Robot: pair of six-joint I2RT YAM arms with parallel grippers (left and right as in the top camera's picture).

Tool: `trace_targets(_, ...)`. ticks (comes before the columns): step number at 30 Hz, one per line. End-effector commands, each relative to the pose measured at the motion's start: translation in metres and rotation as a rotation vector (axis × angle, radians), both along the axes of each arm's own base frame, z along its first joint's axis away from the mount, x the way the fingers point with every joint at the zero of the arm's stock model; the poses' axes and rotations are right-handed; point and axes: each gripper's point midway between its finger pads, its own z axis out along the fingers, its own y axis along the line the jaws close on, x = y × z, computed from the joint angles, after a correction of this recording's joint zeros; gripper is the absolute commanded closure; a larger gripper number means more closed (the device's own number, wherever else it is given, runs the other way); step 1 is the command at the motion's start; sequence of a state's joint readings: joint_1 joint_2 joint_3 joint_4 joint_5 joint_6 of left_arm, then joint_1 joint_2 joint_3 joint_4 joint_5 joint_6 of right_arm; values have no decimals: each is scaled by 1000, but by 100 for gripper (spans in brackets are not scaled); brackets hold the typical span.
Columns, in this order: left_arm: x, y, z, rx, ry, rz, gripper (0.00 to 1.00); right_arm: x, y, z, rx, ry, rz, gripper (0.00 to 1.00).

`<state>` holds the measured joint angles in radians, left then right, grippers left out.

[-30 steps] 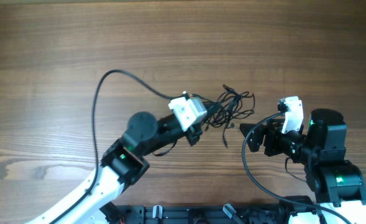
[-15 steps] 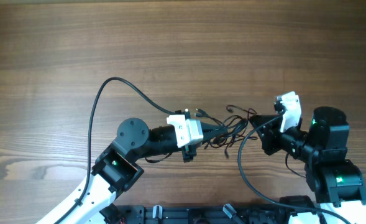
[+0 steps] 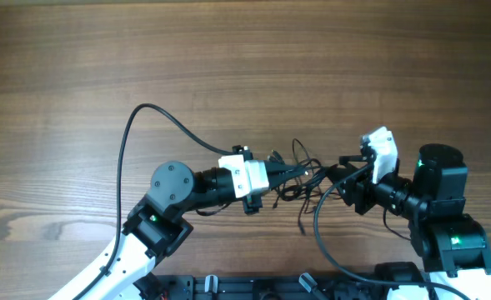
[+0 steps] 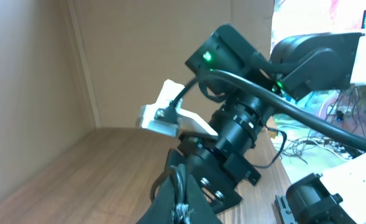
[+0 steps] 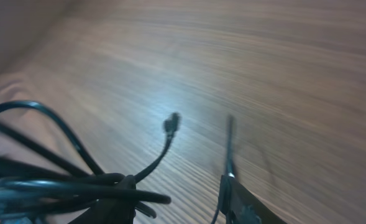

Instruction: Untangle cables

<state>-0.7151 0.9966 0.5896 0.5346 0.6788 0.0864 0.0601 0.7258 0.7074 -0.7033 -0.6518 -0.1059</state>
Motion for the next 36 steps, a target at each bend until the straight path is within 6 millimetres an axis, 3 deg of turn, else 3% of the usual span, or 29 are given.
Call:
trace_targets(1, 2, 3, 11, -23, -42, 20, 96, -12, 16, 18, 43, -73, 145, 53)
trace_targets(4, 5, 6, 11, -23, -42, 27, 96, -11, 16, 18, 46, -70, 141, 53)
trace_targets(6, -4, 4, 10, -17, -47, -25, 96, -9, 16, 20, 49, -82, 136, 53)
trace_targets(8, -16, 3, 9, -13, -58, -94, 96, 10, 0, 19, 42, -44, -32, 56)
trace_targets(11, -32, 2, 8, -4, -68, -184, 96, 34, -39, 10, 31, 38, -368, 91)
trace_targets(13, -32, 2, 8, -4, -65, -185, 96, 39, -68, -1, 25, 108, -596, 96)
trace_targets(16, -22, 6, 8, -4, -64, -149, 96, 34, -53, 1, 26, 95, -482, 94)
trace_targets(17, -18, 8, 8, -4, -64, -135, 96, 31, -42, 3, 22, 75, -395, 87)
trace_targets(18, -14, 10, 8, -5, -63, -117, 96, 26, -32, 5, 20, 57, -308, 69)
trace_targets(20, -7, 14, 8, -5, -63, -88, 96, 17, -16, 7, 15, 24, -170, 25)
trace_targets(22, 0, 18, 8, -4, -63, -65, 96, 10, -9, 8, 6, 3, -90, 4)
trace_targets(30, 47, 55, 8, -2, -44, 110, 96, -3, 4, 9, 10, -29, 40, 0)
trace_targets(32, 34, 51, 6, 5, -34, 32, 96, -17, 22, 21, 53, -102, 204, 0)
trace_targets(33, 19, 46, 5, 14, -45, -55, 96, -23, 28, 26, 58, -155, 281, 0)
trace_targets(36, -6, 38, 7, 13, -78, -172, 96, -18, 29, 33, 41, -224, 296, 0)
